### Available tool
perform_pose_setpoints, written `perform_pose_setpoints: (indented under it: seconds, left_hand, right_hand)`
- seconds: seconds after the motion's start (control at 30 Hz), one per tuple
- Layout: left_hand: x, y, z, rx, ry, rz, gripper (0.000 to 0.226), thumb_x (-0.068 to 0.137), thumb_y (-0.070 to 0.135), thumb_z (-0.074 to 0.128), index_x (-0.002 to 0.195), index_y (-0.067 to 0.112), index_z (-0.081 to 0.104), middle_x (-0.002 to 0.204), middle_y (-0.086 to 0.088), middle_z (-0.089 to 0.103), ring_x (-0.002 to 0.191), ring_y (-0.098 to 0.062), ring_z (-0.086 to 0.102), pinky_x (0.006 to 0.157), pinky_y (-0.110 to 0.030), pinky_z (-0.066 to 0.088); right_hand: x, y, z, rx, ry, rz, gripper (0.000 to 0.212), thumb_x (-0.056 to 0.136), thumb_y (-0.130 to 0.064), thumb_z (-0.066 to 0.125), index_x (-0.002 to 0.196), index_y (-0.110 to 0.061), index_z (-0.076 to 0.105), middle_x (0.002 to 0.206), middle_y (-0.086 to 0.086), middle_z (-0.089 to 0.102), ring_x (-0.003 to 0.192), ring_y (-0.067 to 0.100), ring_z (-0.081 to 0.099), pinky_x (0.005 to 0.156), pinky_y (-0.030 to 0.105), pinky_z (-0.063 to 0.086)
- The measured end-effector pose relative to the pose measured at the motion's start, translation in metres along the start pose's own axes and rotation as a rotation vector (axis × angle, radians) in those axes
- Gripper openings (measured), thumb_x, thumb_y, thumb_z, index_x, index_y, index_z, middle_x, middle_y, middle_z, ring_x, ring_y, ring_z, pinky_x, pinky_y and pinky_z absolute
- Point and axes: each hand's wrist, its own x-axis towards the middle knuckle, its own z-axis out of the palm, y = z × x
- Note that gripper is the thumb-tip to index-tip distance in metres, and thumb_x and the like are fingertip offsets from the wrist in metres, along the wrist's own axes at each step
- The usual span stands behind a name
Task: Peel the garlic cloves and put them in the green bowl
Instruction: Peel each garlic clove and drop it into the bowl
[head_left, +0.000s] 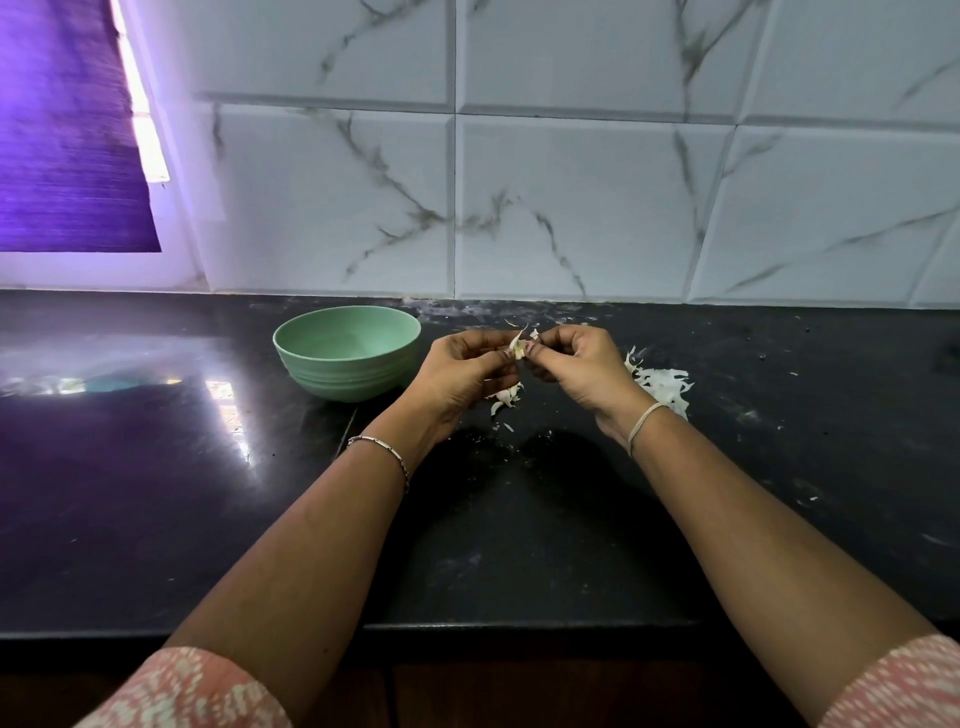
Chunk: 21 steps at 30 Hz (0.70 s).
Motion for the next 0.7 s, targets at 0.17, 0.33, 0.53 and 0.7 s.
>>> perform_pose_setpoints:
  seconds: [0.17, 0.33, 0.53, 0.7]
  left_hand:
    - [0.0002, -0.0027, 0.0023, 0.199, 0.03, 0.06, 0.026, 0.089, -0.009, 0.051, 0.09, 0.008, 0.071, 0.071, -0.009, 0.062, 0.061, -0.016, 0.058, 0.064, -0.025, 0.055]
    - [-0.0005, -0.0019, 0.0001, 0.262, 0.121, 0.062, 0.022, 0.079, 0.003, 0.06, 0.085, 0.018, 0.076, 0.08, -0.018, 0.071, 0.075, -0.025, 0.063, 0.079, -0.038, 0.055]
    - [0.0008, -0.0019, -0.0012, 0.296, 0.162, 0.09, 0.009, 0.079, 0.003, 0.07, 0.084, 0.011, 0.07, 0.077, -0.015, 0.068, 0.071, -0.025, 0.063, 0.083, -0.051, 0.055]
    - [0.0069, -0.0066, -0.0026, 0.403, 0.163, 0.105, 0.02, 0.061, 0.029, 0.067, 0.078, 0.019, 0.07, 0.075, -0.009, 0.071, 0.072, -0.024, 0.067, 0.082, -0.051, 0.058]
  right_hand:
    - [0.0014, 0.0017, -0.0049, -0.574, 0.048, -0.201, 0.006, 0.088, -0.02, 0.066, 0.086, -0.015, 0.068, 0.075, -0.003, 0.064, 0.073, 0.015, 0.058, 0.068, 0.025, 0.04]
    - [0.001, 0.0002, -0.0045, -0.248, -0.043, -0.033, 0.007, 0.092, -0.02, 0.064, 0.086, -0.024, 0.062, 0.092, 0.003, 0.069, 0.079, 0.017, 0.066, 0.077, 0.03, 0.053]
    - [-0.0027, -0.0028, -0.001, 0.087, -0.116, 0.041, 0.015, 0.088, -0.01, 0.069, 0.102, -0.012, 0.062, 0.088, 0.012, 0.072, 0.08, 0.021, 0.068, 0.077, 0.033, 0.056]
    - [-0.0023, -0.0007, 0.0038, -0.086, -0.028, -0.079, 0.021, 0.083, -0.004, 0.073, 0.088, -0.02, 0.061, 0.084, 0.011, 0.068, 0.074, 0.018, 0.063, 0.079, 0.039, 0.057]
